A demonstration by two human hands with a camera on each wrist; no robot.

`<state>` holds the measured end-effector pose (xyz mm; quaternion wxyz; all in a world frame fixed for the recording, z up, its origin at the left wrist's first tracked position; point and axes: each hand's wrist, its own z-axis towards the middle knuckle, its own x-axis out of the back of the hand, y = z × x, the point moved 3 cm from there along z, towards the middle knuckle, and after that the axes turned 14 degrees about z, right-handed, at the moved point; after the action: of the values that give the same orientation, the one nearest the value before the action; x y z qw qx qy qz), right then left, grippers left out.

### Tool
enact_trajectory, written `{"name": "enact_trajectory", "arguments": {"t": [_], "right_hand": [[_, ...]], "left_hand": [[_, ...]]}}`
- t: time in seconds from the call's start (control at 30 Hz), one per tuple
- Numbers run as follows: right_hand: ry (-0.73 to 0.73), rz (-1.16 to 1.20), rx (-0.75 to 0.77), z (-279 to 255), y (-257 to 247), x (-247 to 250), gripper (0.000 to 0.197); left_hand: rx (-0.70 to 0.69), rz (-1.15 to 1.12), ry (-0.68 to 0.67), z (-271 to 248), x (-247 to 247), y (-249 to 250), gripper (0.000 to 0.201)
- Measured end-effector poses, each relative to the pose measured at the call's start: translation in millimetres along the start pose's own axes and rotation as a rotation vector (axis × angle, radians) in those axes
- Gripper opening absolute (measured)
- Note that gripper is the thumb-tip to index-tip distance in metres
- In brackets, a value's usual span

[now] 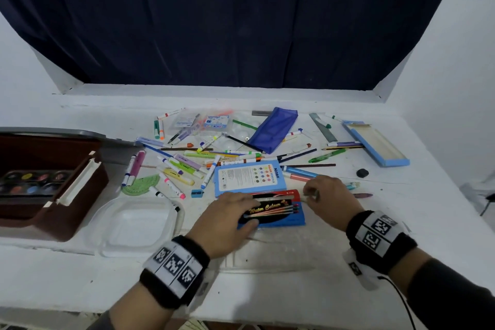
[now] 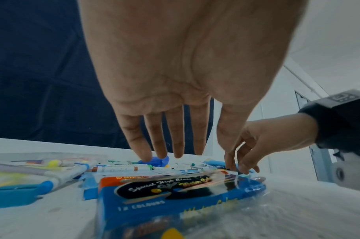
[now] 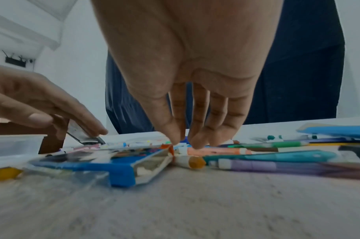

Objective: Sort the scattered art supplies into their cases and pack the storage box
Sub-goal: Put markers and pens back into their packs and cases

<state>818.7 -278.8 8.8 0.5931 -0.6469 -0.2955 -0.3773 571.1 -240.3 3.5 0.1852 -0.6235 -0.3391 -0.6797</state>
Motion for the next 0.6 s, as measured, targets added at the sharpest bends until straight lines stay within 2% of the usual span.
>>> {"name": "enact_trajectory", "arguments": {"t": [0.1,0.2,0.33,0.5,0.6], "right_hand": [[-0.104,-0.092,-0.014,6.0,12.1,-10.8,0.018],[-0.144,-0.167,-0.019,9.2,12.9,-15.8,0.012],[-0.135,-0.19,-0.038,12.1,10.8,-12.3,0.01],[-0.058,-0.045,-0.096,13.1,9.8,-4.5,0.014],[0.015,0.064,-0.081,13.2,4.8,1.3,0.014]], "left_hand": [[-0.038,0.139,-0.163,20.7,-9.8,0.8,0.058],[-0.016,0.228,-0.263,26.0,-14.7,-5.7,0.049],[0.006,0.216,-0.245,21.2,-14.9,-19.8,0.048],[0.016,0.165,-0.222,18.4,-14.1,-25.6,0.057],[0.045,0.162,-0.2,21.2,-12.5,-24.3,0.048]]}}
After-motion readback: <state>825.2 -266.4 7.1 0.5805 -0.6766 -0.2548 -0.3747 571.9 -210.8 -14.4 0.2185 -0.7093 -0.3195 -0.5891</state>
